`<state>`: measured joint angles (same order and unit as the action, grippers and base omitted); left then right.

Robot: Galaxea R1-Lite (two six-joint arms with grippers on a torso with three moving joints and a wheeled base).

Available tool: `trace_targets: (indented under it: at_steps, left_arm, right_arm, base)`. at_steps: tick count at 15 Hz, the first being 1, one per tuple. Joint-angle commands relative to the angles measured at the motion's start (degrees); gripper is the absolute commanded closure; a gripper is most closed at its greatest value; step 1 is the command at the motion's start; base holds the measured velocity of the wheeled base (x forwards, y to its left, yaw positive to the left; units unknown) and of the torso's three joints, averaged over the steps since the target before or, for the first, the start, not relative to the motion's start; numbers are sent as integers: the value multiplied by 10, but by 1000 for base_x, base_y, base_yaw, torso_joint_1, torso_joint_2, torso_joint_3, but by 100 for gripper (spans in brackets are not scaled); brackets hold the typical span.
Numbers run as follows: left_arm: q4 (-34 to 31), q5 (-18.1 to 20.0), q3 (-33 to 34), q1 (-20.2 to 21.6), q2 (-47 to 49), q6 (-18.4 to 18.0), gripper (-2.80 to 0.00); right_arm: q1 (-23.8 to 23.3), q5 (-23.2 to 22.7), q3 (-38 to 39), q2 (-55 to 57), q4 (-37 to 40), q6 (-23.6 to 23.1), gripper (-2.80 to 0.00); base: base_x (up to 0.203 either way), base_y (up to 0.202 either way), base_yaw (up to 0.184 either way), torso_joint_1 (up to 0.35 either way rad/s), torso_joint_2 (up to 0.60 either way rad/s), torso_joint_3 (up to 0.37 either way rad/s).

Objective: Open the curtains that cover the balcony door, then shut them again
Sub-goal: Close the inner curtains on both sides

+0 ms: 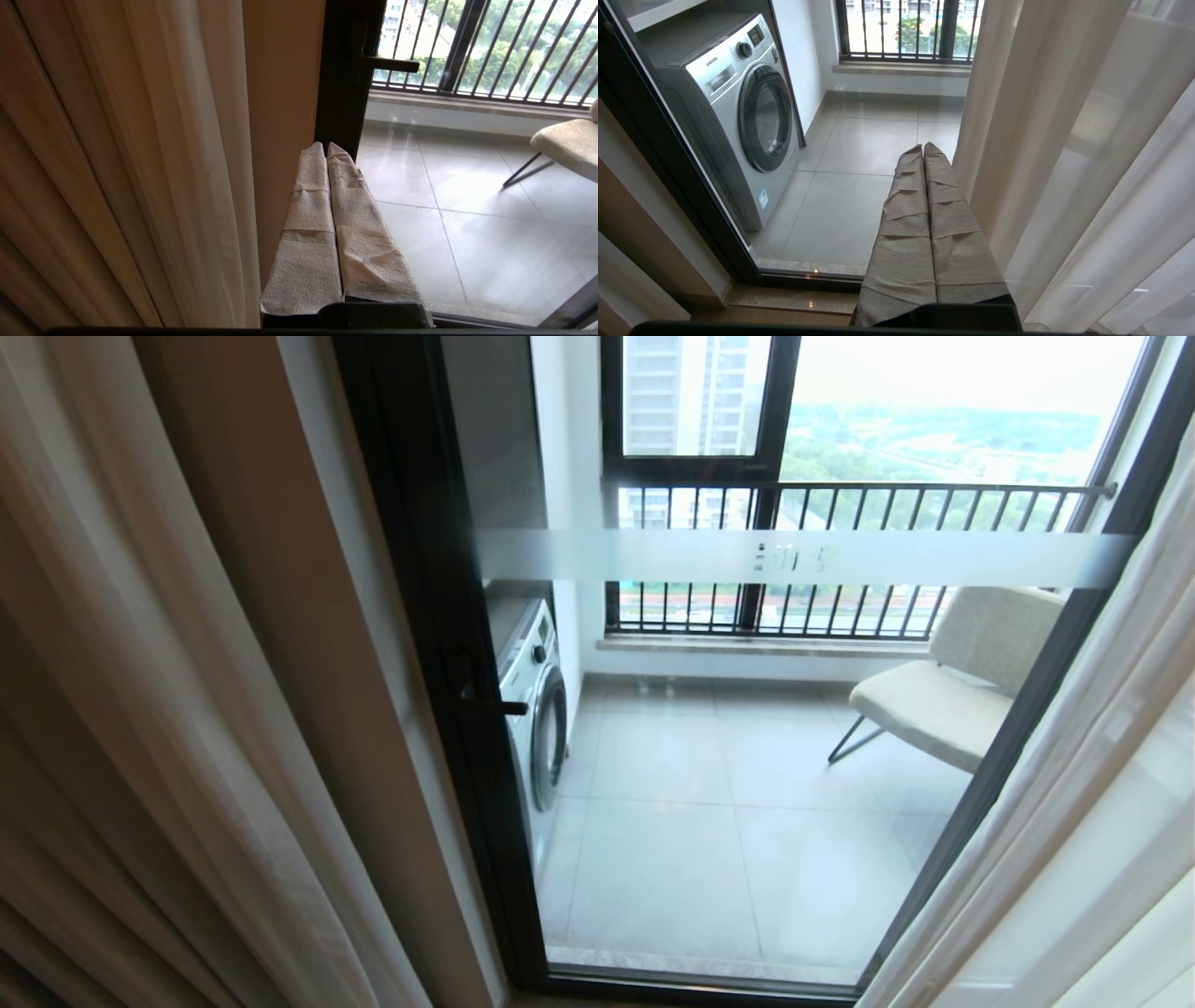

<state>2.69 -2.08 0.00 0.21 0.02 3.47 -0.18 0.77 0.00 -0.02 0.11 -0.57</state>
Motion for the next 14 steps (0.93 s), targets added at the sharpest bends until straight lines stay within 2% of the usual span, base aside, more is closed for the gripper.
trace_targets:
  at_steps: [1, 7, 12, 14]
  left_arm:
    - [0, 0, 0, 1, 0, 0, 0]
    - [0, -1, 0, 1, 0, 1, 0]
    - [0, 0, 0, 1, 0, 1, 0]
    - [0, 0, 0, 1, 0, 1, 0]
  right_arm:
    - [0, 0, 0, 0, 0, 0, 0]
    - [0, 0, 0, 0, 0, 0, 0]
    - [0, 0, 0, 0, 0, 0, 0]
    - [0, 0, 0, 0, 0, 0, 0]
  base:
    - [0, 0, 0, 0, 0, 0]
    - [13, 0, 0, -2, 1, 0]
    - [178, 0, 0, 6, 0, 3]
    - [42, 0, -1, 4, 2, 0]
